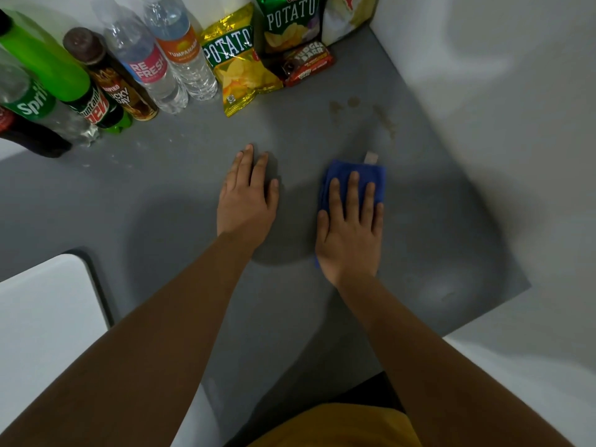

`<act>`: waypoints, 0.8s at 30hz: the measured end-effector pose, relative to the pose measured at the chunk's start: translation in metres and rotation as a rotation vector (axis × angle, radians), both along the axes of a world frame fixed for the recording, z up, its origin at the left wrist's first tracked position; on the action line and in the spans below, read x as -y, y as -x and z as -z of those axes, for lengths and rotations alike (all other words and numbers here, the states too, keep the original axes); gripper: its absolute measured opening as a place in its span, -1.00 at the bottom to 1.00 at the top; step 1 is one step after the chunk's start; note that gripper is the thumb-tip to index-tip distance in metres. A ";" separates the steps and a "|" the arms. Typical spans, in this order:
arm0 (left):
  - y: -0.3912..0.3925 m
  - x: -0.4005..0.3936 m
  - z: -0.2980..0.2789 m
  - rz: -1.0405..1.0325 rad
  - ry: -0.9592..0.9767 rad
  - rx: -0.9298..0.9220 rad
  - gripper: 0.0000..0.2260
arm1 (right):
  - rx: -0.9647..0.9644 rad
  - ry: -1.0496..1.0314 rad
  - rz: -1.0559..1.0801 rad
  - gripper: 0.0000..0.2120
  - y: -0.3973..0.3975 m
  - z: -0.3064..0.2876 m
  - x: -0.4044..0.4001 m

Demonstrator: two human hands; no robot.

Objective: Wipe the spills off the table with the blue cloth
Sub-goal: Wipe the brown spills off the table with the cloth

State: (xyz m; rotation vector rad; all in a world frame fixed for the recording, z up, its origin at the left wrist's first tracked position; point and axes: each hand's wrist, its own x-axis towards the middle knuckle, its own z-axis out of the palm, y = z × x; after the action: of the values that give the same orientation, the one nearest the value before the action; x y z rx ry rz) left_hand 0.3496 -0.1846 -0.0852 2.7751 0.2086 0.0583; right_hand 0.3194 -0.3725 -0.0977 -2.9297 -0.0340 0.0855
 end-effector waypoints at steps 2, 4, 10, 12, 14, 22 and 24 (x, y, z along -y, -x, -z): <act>0.000 0.000 0.000 0.000 -0.010 0.000 -0.52 | 0.007 -0.021 -0.043 -0.43 -0.009 -0.001 -0.006; 0.000 0.000 0.000 -0.001 -0.023 -0.003 -0.52 | 0.009 -0.044 -0.069 -0.43 -0.021 -0.002 -0.008; 0.000 0.000 -0.004 0.007 -0.037 0.015 -0.53 | 0.028 -0.068 -0.159 -0.45 -0.069 -0.006 0.007; -0.001 0.000 -0.005 0.013 -0.034 0.002 -0.54 | 0.024 -0.076 -0.146 -0.45 -0.081 -0.008 0.020; -0.001 0.000 -0.006 0.008 -0.022 -0.008 -0.54 | 0.020 -0.081 -0.106 -0.46 -0.085 -0.009 0.034; -0.007 0.006 -0.011 -0.072 0.040 0.007 -0.56 | 0.014 -0.016 0.067 -0.45 -0.038 -0.007 0.055; -0.011 0.009 -0.011 -0.075 0.058 0.023 -0.56 | 0.016 0.009 0.049 -0.44 -0.020 -0.005 0.045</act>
State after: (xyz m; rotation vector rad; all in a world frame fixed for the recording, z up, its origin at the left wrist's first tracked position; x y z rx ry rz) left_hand 0.3602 -0.1938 -0.0744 2.7069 0.3034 0.1017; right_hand 0.3394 -0.4174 -0.0928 -2.9380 0.0356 0.0551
